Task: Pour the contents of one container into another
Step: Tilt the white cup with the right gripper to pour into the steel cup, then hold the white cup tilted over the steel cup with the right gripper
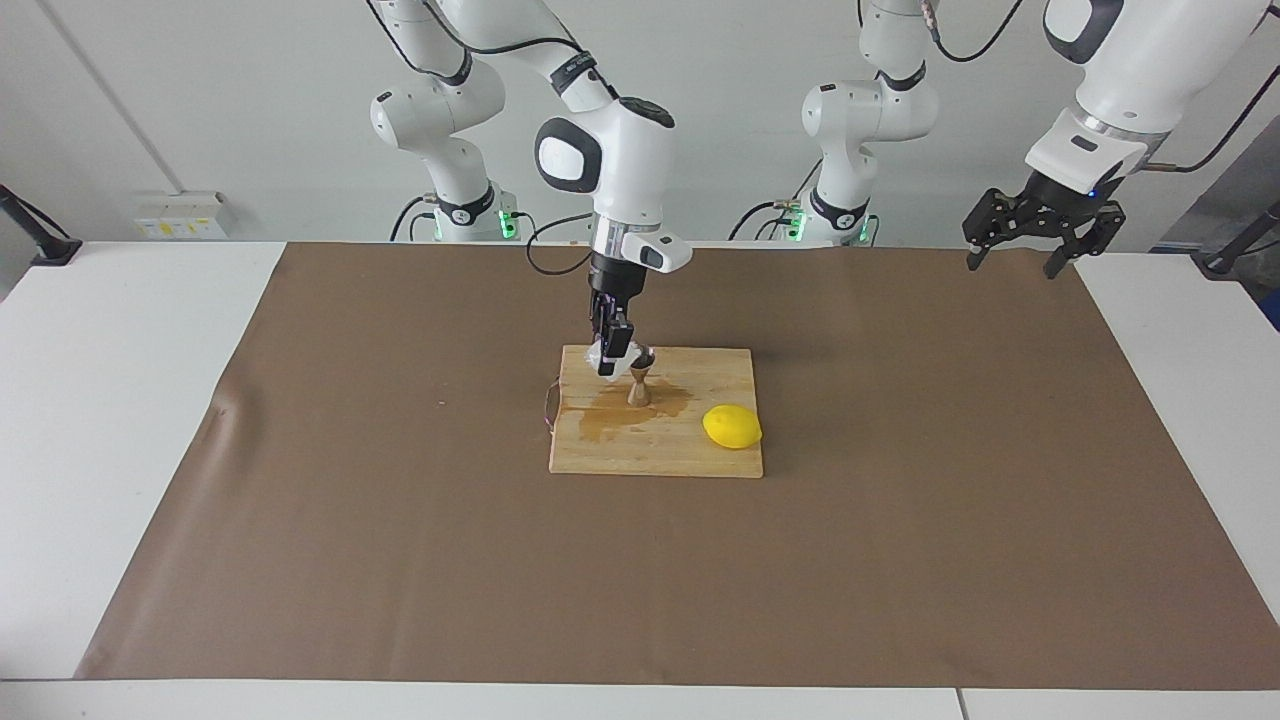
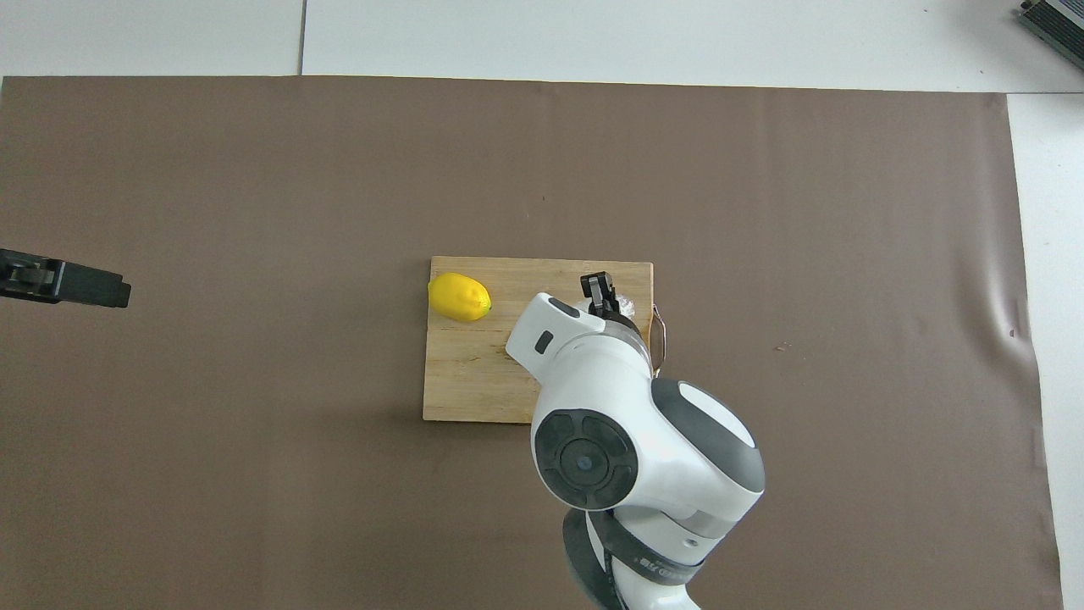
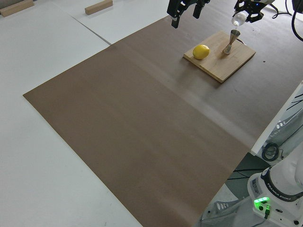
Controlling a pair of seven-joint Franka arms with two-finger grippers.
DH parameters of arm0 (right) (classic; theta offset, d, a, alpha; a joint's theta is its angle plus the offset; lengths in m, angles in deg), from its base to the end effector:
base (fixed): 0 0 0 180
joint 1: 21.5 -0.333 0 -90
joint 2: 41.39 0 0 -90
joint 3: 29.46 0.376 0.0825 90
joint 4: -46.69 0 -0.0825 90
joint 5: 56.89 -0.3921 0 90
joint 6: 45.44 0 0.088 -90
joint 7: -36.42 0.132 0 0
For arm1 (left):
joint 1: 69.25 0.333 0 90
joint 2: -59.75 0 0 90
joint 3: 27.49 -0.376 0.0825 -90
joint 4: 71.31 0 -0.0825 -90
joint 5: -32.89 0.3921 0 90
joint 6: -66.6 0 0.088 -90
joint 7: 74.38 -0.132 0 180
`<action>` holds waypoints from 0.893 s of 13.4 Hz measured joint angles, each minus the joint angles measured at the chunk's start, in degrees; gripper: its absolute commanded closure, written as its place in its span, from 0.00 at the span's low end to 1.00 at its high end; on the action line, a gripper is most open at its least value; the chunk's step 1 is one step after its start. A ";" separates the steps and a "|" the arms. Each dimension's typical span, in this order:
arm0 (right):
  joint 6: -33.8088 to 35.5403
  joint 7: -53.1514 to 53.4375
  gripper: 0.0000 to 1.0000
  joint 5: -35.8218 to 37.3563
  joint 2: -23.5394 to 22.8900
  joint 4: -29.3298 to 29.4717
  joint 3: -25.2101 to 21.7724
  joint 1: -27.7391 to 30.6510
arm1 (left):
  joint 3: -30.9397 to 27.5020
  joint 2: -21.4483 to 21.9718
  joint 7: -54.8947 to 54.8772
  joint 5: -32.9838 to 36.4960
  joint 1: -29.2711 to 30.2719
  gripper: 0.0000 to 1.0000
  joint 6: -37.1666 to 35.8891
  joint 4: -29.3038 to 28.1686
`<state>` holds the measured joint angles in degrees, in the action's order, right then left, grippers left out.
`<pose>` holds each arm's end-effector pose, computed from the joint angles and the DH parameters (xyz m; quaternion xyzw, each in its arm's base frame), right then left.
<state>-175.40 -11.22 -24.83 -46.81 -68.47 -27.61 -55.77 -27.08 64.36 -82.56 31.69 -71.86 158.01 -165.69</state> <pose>0.5062 0.3394 0.4610 0.6071 0.7583 0.0560 0.2308 0.5346 -0.0311 0.6691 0.9951 -0.0975 0.0148 0.0095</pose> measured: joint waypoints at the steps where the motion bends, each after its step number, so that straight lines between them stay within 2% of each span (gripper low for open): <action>1: 0.06 0.00 0.69 0.43 0.00 -0.04 0.00 -0.01 | 0.00 0.00 0.01 0.00 0.00 0.00 0.00 0.00; 12: 1.50 -1.11 0.69 4.44 -0.32 -0.15 0.10 -1.96 | 0.00 -0.07 0.04 0.00 0.00 0.00 0.00 0.02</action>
<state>-173.90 -12.32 -20.39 -47.13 -68.62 -27.51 -57.73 -27.08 64.29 -82.51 31.69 -71.86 158.02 -165.67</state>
